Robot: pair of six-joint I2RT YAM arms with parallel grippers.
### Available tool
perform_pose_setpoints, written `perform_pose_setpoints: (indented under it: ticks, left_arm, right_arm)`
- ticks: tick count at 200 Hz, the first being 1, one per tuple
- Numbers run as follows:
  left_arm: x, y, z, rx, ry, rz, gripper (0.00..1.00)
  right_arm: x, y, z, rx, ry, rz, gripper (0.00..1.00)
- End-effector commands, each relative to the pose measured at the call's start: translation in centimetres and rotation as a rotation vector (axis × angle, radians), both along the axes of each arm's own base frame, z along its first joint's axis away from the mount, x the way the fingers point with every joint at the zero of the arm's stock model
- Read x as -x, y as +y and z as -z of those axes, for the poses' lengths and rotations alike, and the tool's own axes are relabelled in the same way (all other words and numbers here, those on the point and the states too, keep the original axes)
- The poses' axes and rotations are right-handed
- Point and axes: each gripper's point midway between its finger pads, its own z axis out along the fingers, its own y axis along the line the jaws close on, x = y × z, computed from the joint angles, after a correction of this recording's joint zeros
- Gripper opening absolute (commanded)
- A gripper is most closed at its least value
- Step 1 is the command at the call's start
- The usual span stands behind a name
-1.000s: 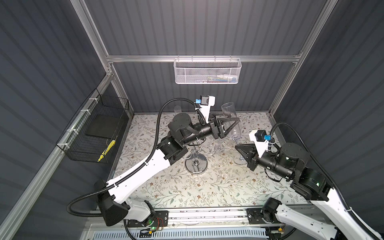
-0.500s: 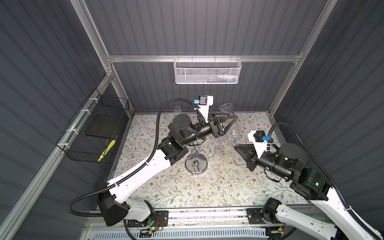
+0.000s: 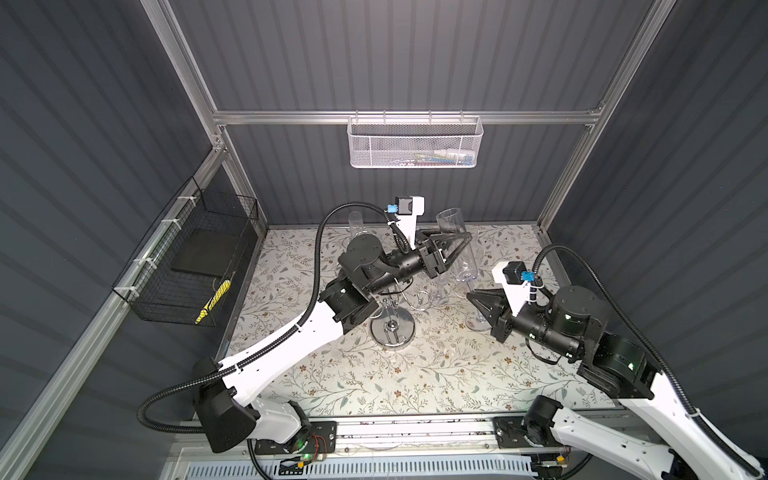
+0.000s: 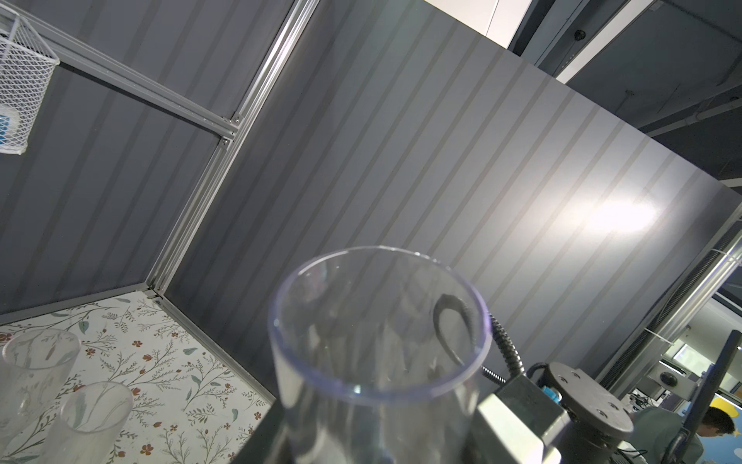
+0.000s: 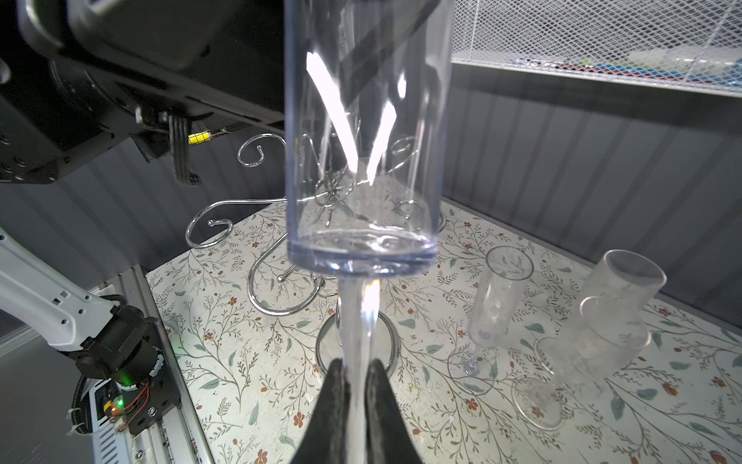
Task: Take the wine glass off the wine glass rack
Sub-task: 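Lift the flute with the left gripper while the right gripper opens and withdraws, then carry and lower the flute beside the standing flutes with the left gripper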
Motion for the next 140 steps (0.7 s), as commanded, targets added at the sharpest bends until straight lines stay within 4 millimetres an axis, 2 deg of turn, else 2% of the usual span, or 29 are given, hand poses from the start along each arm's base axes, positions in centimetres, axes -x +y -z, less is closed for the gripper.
perform_pose_setpoints:
  ticks: [1, 6, 16, 24, 25, 27, 30, 54, 62, 65, 86, 108, 140]
  left_arm:
    - [0.2, 0.7, -1.3, 0.051, -0.015, -0.012, 0.46]
    - [0.2, 0.7, -1.4, 0.054, -0.017, -0.013, 0.46]
    - [0.2, 0.9, -1.6, 0.054, -0.025, -0.02, 0.46]
    - [0.2, 1.1, -1.9, 0.056, -0.036, -0.03, 0.46]
    - [0.2, 1.1, -2.0, 0.056, -0.039, -0.031, 0.46]
    - [0.2, 1.2, -2.1, 0.056, -0.042, -0.036, 0.46]
    - [0.1, 1.3, -2.2, 0.055, -0.046, -0.042, 0.46]
    - [0.2, 2.8, -4.0, 0.046, -0.104, -0.101, 0.46]
    - [0.0, 3.2, -4.1, 0.032, -0.118, -0.128, 0.46]
    - [0.3, 3.8, -5.6, 0.053, -0.141, -0.14, 0.47]
    - [0.2, 5.6, -7.3, 0.024, -0.196, -0.238, 0.46]
    - [0.6, 7.4, -9.1, 0.002, -0.276, -0.313, 0.46]
    - [1.6, 9.3, -11.8, -0.042, -0.386, -0.382, 0.46]
  right_arm:
    - [0.4, 0.2, -1.3, -0.021, -0.043, -0.019, 0.02]
    - [0.4, 0.2, -1.3, -0.018, -0.043, -0.021, 0.14]
    - [0.5, 0.1, -1.5, -0.02, -0.045, -0.023, 0.5]
    - [0.7, -0.1, -1.8, -0.027, -0.052, -0.022, 0.73]
    - [0.7, -0.1, -1.8, -0.028, -0.054, -0.022, 0.76]
    - [0.7, -0.1, -1.8, -0.031, -0.055, -0.02, 0.91]
    - [0.7, -0.3, -2.1, -0.039, -0.061, -0.013, 0.98]
    - [0.6, -2.0, -4.1, -0.105, -0.127, 0.059, 0.99]
    - [0.7, -2.6, -4.5, -0.12, -0.144, 0.078, 0.99]
    - [0.8, -2.8, -4.7, -0.124, -0.149, 0.084, 0.99]
    - [1.3, -4.1, -6.7, -0.176, -0.203, 0.116, 0.99]
    - [1.7, -5.2, -7.4, -0.194, -0.221, 0.143, 0.99]
    - [1.9, -5.8, -7.4, -0.199, -0.223, 0.159, 0.99]
